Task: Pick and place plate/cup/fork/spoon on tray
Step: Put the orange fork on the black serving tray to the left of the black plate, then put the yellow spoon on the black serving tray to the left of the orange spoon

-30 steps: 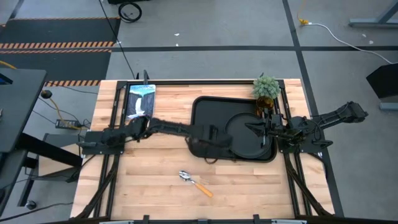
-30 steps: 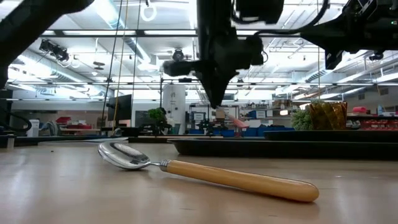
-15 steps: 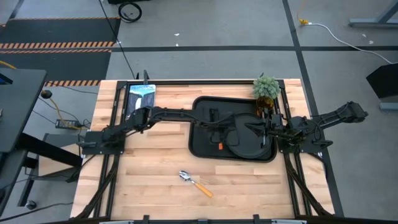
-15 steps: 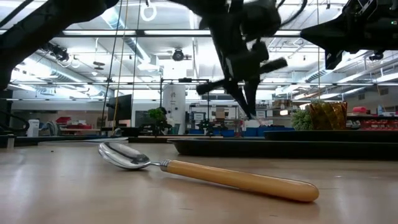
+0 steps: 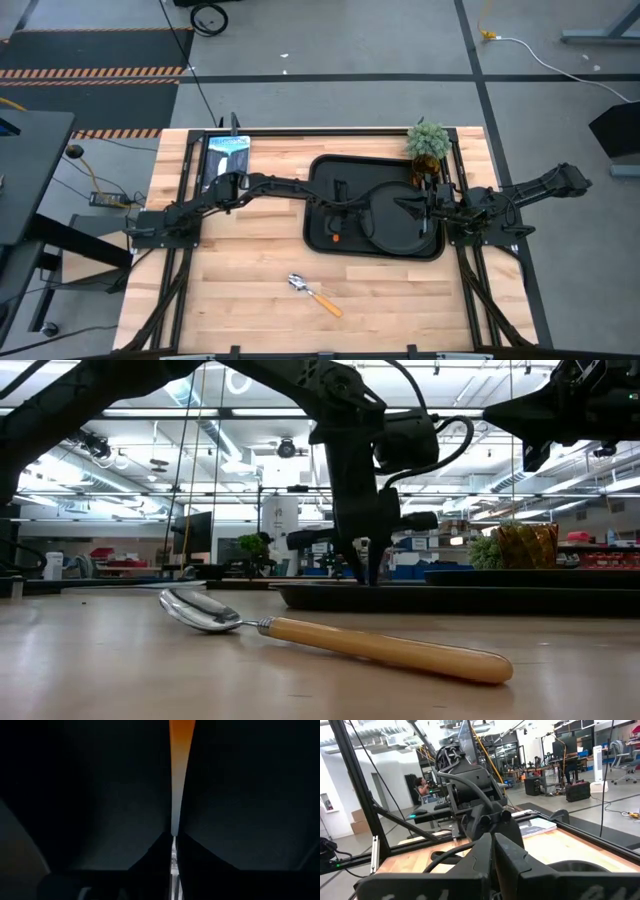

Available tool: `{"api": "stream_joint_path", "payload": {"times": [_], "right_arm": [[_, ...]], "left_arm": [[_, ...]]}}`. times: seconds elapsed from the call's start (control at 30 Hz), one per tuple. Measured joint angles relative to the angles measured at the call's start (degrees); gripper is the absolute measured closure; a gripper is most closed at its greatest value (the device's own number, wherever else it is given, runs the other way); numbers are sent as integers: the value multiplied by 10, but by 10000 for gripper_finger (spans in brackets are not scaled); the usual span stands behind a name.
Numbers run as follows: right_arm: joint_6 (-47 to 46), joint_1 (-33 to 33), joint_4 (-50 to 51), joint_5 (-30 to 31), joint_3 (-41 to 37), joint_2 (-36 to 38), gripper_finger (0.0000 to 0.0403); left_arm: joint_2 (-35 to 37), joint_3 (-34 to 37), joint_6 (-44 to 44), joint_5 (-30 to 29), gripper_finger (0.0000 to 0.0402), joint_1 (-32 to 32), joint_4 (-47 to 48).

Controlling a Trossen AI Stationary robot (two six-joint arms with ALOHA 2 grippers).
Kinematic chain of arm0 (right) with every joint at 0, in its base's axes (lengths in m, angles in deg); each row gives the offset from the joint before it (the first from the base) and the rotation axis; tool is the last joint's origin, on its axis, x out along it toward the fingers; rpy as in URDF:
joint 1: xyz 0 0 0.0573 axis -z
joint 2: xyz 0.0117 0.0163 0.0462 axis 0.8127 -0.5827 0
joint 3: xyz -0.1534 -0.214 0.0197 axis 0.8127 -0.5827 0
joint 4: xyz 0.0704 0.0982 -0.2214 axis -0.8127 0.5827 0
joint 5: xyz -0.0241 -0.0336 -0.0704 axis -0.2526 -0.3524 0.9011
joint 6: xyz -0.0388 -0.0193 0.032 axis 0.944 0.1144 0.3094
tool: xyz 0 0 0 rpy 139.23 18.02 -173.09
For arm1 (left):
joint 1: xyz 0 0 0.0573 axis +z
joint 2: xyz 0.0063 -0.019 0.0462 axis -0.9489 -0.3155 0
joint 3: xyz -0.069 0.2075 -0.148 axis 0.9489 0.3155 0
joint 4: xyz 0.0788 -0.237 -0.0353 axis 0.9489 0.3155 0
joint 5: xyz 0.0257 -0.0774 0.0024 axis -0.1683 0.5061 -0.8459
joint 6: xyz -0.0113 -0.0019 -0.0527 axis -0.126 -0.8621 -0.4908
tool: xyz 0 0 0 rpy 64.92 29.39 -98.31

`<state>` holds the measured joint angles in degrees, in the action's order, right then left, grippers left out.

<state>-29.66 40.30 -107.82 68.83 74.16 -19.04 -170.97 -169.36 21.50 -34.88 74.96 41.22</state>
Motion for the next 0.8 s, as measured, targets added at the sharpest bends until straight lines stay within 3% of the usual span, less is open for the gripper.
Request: {"api": "stream_joint_path", "payload": {"times": [0.5,0.7,0.8], "right_arm": [[0,0,0,0,0,0,376],[0,0,0,0,0,0,376],[0,0,0,0,0,0,376]], "left_arm": [[0,0,-25,-31,301,-4,1],[8,-12,-101,-97,283,-22,27],[17,-30,-166,-89,284,-37,52]]}}
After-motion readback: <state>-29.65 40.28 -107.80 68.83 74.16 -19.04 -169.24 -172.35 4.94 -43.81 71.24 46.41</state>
